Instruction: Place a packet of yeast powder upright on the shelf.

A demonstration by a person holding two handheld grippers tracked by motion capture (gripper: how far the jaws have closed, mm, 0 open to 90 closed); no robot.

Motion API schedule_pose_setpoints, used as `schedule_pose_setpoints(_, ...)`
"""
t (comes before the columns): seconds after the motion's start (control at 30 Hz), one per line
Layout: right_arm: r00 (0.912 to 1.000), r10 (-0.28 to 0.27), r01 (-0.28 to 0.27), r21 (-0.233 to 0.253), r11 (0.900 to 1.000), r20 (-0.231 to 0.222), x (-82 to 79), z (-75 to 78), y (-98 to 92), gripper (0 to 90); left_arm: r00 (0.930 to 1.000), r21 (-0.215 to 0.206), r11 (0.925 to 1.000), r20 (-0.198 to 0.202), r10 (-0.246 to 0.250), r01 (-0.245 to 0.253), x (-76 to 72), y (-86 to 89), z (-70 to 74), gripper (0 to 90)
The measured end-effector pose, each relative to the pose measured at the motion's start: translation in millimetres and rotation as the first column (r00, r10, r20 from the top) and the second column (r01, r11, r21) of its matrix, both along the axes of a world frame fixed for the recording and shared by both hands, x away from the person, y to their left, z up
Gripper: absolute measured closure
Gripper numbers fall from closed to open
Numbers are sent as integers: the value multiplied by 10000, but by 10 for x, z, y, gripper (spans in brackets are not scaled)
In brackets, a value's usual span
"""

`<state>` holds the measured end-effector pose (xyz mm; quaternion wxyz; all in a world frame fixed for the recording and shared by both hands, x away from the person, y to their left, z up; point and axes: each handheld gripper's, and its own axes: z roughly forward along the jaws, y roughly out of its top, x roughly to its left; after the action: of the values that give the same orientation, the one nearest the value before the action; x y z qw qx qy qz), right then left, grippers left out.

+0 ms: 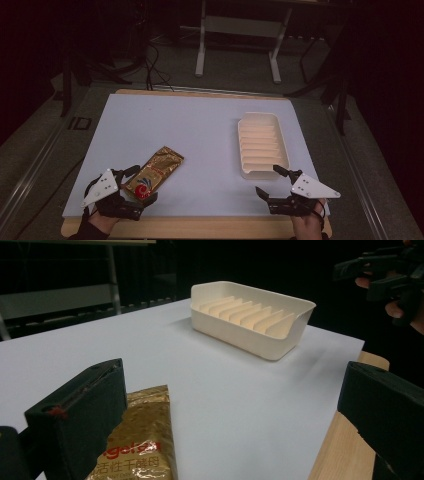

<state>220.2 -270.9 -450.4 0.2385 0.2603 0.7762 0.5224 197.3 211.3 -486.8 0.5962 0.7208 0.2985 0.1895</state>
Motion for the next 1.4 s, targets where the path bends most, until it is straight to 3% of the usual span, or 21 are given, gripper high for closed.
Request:
schedule_pose_setpoints(0.17, 9993, -227, 226, -31, 9997, -312, -12, 28, -3, 139, 9999, -35, 9999, 44, 105, -105, -6, 21, 7, 2)
schedule_pose_setpoints(0.37, 9989, 24, -35, -230, 9997, -463, -34, 36, 47, 131, 9991, 343, 9993, -385, 149, -136, 21, 40, -3, 2)
schedule_pose_setpoints(0.47, 9982, 274, -300, -483, 9984, -536, -38, 36, 103, 104, 9983, 462, 9989, -575, -96, 123, 32, 26, -2, 2)
schedule_pose_setpoints(0.6, 9983, 300, -322, -436, 9985, -504, -46, 40, 125, 100, 9962, 509, 9976, -754, -431, 470, 32, -11, 21, 3)
schedule_pose_setpoints(0.97, 9966, 566, -596, -494, 9970, -606, -83, 69, 193, 104, 9913, 362, 9937, -819, -1032, 1064, 46, -132, 175, 3)
schedule_pose_setpoints(1.4, 9975, 624, -639, -450, 9969, -331, -110, 117, 206, 123, 9924, 919, 9899, -685, -1023, 1084, 187, -218, 437, 3)
